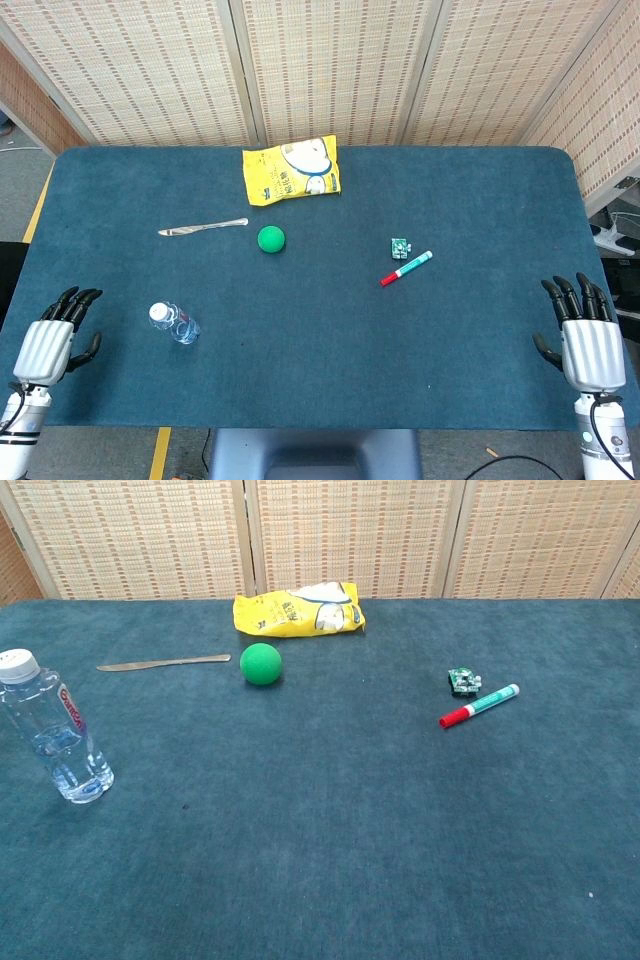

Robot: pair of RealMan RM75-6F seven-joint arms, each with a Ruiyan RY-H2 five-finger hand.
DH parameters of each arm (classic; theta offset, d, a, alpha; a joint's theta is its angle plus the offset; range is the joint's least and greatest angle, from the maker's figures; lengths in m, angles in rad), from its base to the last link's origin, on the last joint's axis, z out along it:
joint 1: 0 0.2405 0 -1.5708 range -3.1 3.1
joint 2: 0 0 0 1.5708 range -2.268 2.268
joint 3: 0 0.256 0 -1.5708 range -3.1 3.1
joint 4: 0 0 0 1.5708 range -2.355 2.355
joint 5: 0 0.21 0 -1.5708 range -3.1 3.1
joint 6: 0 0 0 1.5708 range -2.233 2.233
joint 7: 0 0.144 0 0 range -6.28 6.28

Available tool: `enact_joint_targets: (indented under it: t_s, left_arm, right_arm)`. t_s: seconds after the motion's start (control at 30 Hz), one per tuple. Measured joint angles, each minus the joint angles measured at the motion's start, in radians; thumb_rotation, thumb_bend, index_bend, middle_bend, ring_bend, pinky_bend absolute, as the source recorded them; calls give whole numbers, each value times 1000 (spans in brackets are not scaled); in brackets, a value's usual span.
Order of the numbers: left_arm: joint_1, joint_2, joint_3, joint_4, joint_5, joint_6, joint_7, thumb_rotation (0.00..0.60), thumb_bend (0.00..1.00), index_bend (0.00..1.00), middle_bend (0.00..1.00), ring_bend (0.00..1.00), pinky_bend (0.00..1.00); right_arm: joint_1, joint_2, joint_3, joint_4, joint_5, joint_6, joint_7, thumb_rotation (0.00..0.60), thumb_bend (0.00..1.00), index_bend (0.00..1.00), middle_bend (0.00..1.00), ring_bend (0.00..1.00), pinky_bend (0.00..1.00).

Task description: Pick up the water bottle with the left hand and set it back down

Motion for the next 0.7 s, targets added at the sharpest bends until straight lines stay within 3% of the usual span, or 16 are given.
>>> enact_joint_targets:
  t_s: [0.27,0.43,0.7]
  left_arm:
    - [0,-4,-5,-8,-18,-15,43,600,448,126,139,74,271]
    - [-3,5,-1,-22,-25,-40,39,600,448,45,89,54,265]
    - [-19,19,-6,-73,-53,-100,-21,600,437,0,25,9,203]
  right_arm:
    - [-15,-11,12,11,-8,27,13,600,133,158,139,0,137]
    - [-19,-13,14,18,-34,46,35,600,133,156,139,0,137]
    - [-36,-49,23,87,-106,157,73,600,133,60,137,0,86]
